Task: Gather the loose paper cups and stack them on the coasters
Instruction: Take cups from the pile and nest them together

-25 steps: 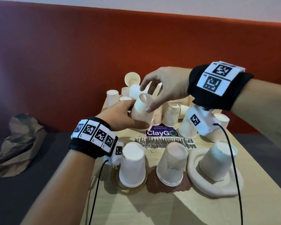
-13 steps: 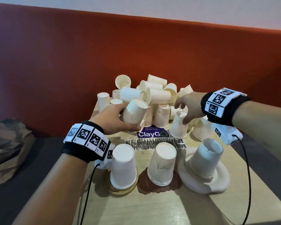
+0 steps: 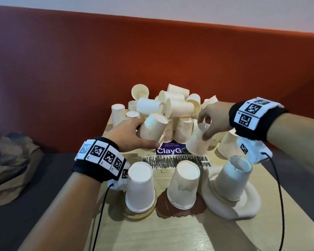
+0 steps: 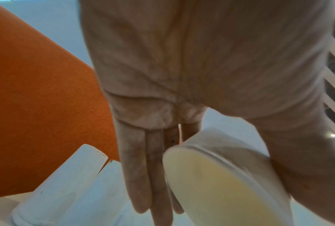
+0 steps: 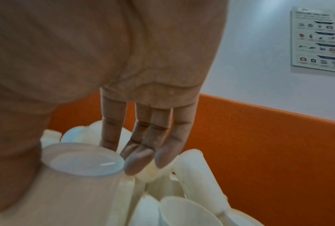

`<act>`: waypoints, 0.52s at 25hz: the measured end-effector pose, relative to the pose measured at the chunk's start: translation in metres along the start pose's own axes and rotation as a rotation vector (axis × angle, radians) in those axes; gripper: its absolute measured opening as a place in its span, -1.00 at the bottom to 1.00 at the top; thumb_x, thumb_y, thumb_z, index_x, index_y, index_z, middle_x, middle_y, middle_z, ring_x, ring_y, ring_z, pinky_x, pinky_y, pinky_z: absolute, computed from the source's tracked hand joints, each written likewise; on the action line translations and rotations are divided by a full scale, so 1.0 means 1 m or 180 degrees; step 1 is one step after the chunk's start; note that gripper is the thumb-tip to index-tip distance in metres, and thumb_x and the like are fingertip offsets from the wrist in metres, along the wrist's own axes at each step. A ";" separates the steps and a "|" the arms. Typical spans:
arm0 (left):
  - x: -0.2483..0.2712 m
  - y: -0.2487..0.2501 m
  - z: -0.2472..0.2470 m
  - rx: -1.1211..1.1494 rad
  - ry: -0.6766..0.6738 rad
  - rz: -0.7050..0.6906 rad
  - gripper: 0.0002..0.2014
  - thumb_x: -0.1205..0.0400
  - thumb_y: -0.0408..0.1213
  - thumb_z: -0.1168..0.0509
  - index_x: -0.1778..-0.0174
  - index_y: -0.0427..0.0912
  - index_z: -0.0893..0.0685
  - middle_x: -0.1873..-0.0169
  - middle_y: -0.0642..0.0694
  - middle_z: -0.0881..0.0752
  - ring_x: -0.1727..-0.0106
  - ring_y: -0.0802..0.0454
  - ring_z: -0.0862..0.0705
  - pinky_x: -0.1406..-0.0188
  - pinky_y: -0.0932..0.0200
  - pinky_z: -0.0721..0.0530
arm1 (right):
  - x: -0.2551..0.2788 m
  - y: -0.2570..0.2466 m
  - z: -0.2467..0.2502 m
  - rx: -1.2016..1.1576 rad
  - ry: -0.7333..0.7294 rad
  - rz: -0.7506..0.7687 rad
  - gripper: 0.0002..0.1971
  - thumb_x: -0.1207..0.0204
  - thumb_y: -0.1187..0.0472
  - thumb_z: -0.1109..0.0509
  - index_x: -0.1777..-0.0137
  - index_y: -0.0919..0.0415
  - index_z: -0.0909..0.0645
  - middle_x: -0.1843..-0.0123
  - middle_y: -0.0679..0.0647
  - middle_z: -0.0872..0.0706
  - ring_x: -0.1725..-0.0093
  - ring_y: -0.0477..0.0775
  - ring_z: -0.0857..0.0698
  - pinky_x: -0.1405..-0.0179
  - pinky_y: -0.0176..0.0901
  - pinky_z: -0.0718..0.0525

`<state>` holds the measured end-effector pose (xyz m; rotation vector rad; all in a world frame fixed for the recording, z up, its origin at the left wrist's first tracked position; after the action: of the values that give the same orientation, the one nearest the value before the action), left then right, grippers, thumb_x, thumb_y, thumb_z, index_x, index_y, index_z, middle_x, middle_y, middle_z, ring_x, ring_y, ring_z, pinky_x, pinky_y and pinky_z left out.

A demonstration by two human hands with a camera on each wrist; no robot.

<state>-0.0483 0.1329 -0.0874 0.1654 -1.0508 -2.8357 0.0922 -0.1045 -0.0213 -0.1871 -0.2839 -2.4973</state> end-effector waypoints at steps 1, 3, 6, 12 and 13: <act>0.000 0.000 0.000 -0.0014 0.0003 0.0018 -0.31 -0.30 0.11 -0.65 -0.32 0.02 -0.64 -0.06 0.09 -0.74 -0.12 0.09 -0.72 -0.27 -0.02 -0.68 | 0.005 -0.002 0.010 -0.0122 0.0099 0.0052 -0.47 -0.18 -0.23 -0.67 -0.15 -0.12 -0.72 -0.03 -0.11 -0.75 0.02 0.01 -0.71 -0.06 -0.01 -0.74; 0.000 0.000 -0.001 -0.0037 0.0009 0.0066 -0.34 -0.31 0.09 -0.65 -0.31 0.02 -0.63 -0.06 0.08 -0.74 -0.12 0.07 -0.71 -0.26 -0.01 -0.67 | 0.015 -0.007 0.030 -0.0481 0.0279 0.0198 -0.53 -0.18 -0.21 -0.69 -0.08 -0.14 -0.73 0.00 -0.13 -0.75 0.09 -0.04 -0.70 0.01 -0.08 -0.69; 0.001 -0.001 -0.001 -0.0089 0.0034 0.0150 -0.37 -0.32 0.07 -0.65 -0.28 0.03 -0.65 -0.06 0.06 -0.74 -0.10 0.05 -0.70 -0.23 0.01 -0.66 | 0.032 -0.014 0.060 -0.1212 0.0603 0.0477 -0.57 -0.22 -0.09 -0.72 -0.08 -0.10 -0.74 0.02 -0.09 -0.79 0.21 -0.03 -0.73 0.17 -0.13 -0.69; 0.003 0.004 -0.004 -0.0009 0.0081 0.0124 -0.44 -0.32 0.03 -0.67 -0.21 0.04 -0.67 0.02 0.10 -0.75 -0.04 0.11 -0.70 -0.08 0.16 -0.63 | 0.047 -0.030 0.082 -0.1754 0.0745 0.0818 -0.56 -0.21 -0.04 -0.74 -0.10 -0.16 -0.75 -0.07 -0.09 -0.77 0.13 0.28 -0.84 0.06 0.29 -0.84; 0.003 0.006 -0.004 0.0031 0.0107 0.0074 -0.41 -0.30 0.05 -0.67 -0.21 0.04 -0.68 0.02 0.11 -0.74 -0.04 0.12 -0.70 -0.09 0.16 -0.64 | 0.046 -0.033 0.081 -0.1733 0.0724 0.0851 -0.56 -0.20 -0.05 -0.75 -0.10 -0.17 -0.75 -0.07 -0.10 -0.76 0.12 0.28 -0.84 0.05 0.31 -0.83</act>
<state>-0.0500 0.1252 -0.0868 0.1999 -1.0531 -2.7976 0.0412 -0.0840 0.0608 -0.1450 0.4896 -2.2465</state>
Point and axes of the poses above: each hand's wrist, its own x-axis away from the middle knuckle, its own z-axis out of the back of the hand, y = z × x, the point moved 1 cm from there along -x, towards the middle knuckle
